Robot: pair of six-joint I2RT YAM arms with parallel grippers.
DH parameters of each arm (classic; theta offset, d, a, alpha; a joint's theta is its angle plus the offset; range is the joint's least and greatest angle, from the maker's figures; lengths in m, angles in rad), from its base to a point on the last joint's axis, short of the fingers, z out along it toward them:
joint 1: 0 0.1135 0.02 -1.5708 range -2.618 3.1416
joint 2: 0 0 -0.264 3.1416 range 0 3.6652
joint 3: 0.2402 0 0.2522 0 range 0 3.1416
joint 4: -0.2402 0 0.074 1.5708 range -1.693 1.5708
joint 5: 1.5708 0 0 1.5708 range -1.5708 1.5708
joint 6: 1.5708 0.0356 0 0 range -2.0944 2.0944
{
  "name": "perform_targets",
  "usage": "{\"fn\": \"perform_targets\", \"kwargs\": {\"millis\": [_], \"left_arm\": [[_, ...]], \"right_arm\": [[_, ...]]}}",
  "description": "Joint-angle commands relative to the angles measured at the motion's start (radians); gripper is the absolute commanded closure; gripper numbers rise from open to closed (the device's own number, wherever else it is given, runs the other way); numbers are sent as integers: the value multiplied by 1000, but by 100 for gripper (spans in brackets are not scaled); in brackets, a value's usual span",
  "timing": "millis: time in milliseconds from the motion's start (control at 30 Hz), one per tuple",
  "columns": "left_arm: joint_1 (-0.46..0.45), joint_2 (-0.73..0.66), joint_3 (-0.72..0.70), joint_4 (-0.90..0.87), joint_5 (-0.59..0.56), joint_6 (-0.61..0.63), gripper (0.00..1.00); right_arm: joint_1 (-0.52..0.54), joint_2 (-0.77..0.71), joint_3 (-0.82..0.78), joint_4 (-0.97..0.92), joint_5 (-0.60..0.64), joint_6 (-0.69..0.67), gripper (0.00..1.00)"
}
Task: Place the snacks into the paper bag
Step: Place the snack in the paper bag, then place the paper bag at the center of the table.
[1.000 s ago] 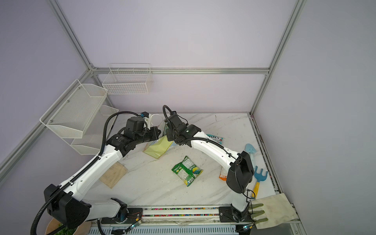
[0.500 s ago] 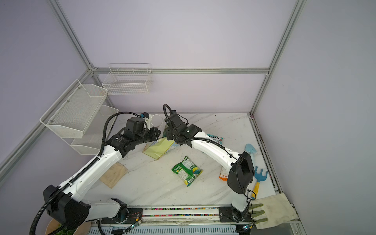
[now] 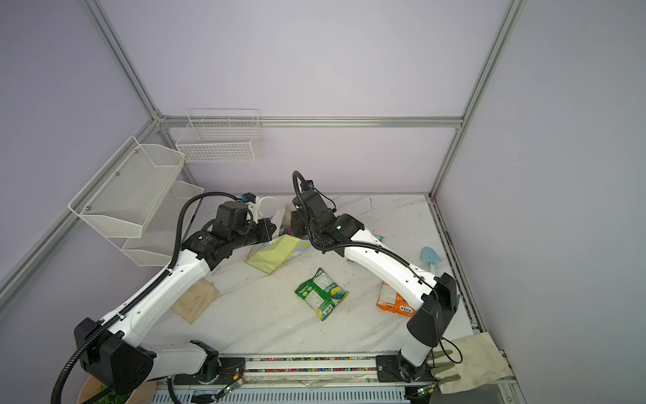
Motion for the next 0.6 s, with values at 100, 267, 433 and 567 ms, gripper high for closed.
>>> {"fn": "perform_targets", "kwargs": {"millis": [100, 267, 433, 567], "left_arm": [[-3, -38, -16, 24, -9, 4, 100], [-3, -36, -14, 24, -12, 8, 100], [-3, -35, -15, 23, -17, 11, 100], [-3, -32, -16, 24, -18, 12, 100]], "right_arm": [[6, -79, -54, 0, 59, 22, 40], [-6, -130, -99, 1, 79, 40, 38], [-26, -178, -150, -1, 86, 53, 36], [-45, -217, -196, 2, 84, 68, 36]]}}
